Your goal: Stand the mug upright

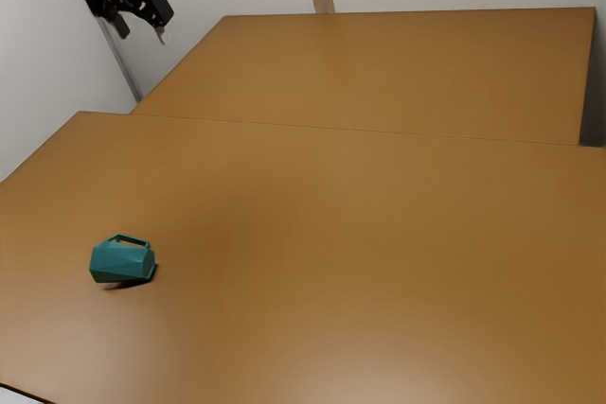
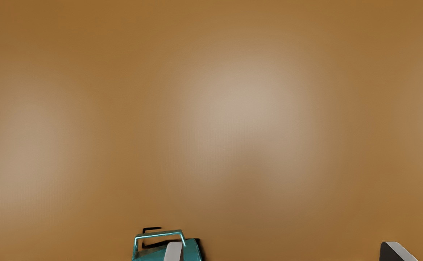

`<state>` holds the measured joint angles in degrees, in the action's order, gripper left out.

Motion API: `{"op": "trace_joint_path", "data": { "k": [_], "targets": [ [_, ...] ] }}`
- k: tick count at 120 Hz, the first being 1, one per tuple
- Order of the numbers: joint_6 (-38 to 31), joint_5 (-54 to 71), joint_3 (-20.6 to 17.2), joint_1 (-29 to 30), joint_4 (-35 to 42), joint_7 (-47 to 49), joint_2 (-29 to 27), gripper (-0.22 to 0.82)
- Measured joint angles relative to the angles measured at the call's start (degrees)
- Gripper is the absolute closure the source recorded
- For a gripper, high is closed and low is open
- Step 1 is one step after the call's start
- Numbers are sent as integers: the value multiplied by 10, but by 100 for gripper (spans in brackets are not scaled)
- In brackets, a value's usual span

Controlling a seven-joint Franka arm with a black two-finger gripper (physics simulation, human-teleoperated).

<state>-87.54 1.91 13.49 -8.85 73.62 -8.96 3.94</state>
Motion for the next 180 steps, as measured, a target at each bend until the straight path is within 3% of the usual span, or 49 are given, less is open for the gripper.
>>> {"op": "trace_joint_path", "data": {
  "k": [21,34,51,64,72,89,109,122,138,155,180],
  "targets": [
    [26,-15,6,-14,51,12,-36,1],
    [11,-38,8,-15,150,18,-95,2],
    [-27,-96,9,115,302,1,-170,2],
    [-50,-144,16,206,397,-27,-193,1],
    [-63,-163,39,238,438,-50,-194,1],
    [-111,-192,76,277,497,-113,-171,1],
    [-144,-264,156,285,523,-198,-120,2],
    [-151,-342,203,295,525,-266,-53,1],
    [-150,-419,215,314,524,-340,0,1],
    [-138,-505,217,284,524,-406,43,2],
    [-126,-592,218,278,525,-476,66,2]
  ]
}}
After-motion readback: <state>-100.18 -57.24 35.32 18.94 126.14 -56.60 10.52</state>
